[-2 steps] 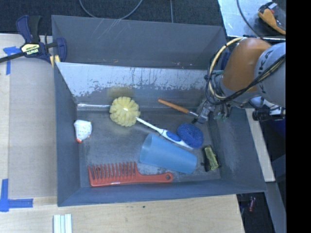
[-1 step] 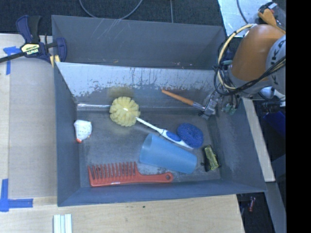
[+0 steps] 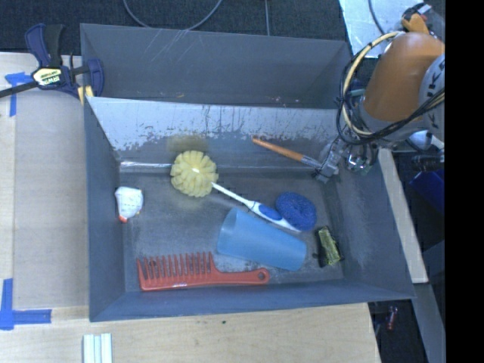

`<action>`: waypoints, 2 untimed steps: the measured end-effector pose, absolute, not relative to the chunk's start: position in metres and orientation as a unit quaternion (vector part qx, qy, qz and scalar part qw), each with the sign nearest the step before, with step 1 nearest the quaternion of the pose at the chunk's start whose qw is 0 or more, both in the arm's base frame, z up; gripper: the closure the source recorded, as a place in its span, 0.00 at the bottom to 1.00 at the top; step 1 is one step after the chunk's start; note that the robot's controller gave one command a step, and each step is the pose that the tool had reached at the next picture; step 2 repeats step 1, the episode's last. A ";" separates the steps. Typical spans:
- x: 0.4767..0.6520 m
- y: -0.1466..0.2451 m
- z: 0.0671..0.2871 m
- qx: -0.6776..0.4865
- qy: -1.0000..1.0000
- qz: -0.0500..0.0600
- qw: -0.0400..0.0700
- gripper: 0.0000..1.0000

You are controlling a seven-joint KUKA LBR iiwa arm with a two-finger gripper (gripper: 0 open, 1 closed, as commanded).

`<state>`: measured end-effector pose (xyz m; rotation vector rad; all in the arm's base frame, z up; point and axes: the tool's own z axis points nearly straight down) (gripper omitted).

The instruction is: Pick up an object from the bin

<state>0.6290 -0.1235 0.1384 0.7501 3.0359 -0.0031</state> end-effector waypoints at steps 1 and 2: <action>0.631 -0.124 0.162 0.239 0.971 -0.001 0.012 1.00; 0.631 -0.124 0.162 0.239 0.971 -0.001 0.012 1.00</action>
Offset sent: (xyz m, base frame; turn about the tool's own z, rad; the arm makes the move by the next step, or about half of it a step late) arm -0.0005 0.0000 0.0142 -0.0004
